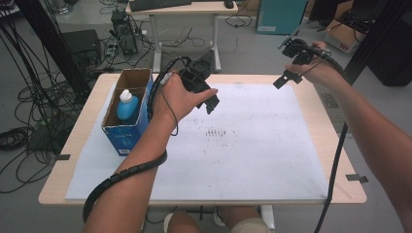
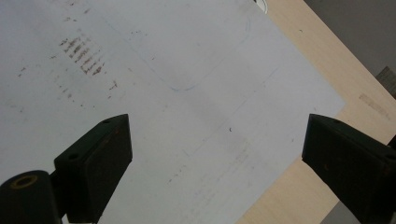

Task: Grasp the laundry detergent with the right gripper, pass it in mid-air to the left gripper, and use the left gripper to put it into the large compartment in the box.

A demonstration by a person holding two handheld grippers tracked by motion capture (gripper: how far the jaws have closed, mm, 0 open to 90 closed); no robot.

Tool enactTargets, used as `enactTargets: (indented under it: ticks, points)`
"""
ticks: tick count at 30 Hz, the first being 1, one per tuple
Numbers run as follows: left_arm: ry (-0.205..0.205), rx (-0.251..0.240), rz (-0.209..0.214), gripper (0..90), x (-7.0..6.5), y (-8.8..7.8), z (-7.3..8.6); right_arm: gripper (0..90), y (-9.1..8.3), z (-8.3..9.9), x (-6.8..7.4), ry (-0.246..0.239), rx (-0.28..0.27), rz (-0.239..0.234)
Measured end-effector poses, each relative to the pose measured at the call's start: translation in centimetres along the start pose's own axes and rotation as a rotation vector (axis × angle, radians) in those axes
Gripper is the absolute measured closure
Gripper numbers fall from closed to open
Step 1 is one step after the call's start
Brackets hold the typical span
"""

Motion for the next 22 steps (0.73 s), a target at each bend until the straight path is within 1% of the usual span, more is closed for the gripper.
enactTargets:
  ticks: [5, 8, 11, 14, 15, 20, 21, 22]
  points:
    - [-0.009, -0.003, 0.005, 10.0, 0.3, -0.1, 0.5, 8.5, 0.3, 0.0, 0.3, -0.003, 0.008, -0.003]
    - [-0.009, 0.001, 0.003, 10.0, 0.3, -0.3, 0.7, 8.5, 0.3, -0.1, 0.5, -0.011, 0.009, -0.004]
    - [-0.009, -0.004, 0.004, 10.0, 0.4, -0.5, 0.9, 8.5, 0.3, -0.2, 0.8, -0.005, 0.017, -0.004]
    - [-0.01, -0.007, 0.002, 9.9, 0.4, -0.6, 1.1, 8.6, 0.3, -0.2, 1.0, -0.015, 0.018, -0.005]
    - [-0.012, -0.008, 0.003, 9.8, 0.4, -0.7, 1.2, 8.6, 0.3, -0.3, 1.1, -0.008, 0.023, -0.004]
    - [-0.029, -0.017, 0.007, 9.4, 0.4, -0.7, 1.7, 8.6, 0.3, 0.0, 1.3, -0.008, 0.025, 0.001]
    - [-0.031, -0.016, 0.007, 9.4, 0.4, -0.8, 1.8, 8.6, 0.3, 0.2, 1.4, -0.016, 0.023, 0.001]
    - [-0.036, -0.021, 0.006, 9.4, 0.4, -0.8, 1.9, 8.6, 0.2, 0.3, 1.5, -0.011, 0.025, 0.003]
Point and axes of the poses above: each handheld gripper's, and its own axes: y roughly forward along the jaws, z roughly out of its underside, x roughly to its left, the point moved 1 cm from there along y, roughly forward along the jaws, and after that the axes turned 5 degrees about -z, right-handed, at the moved point
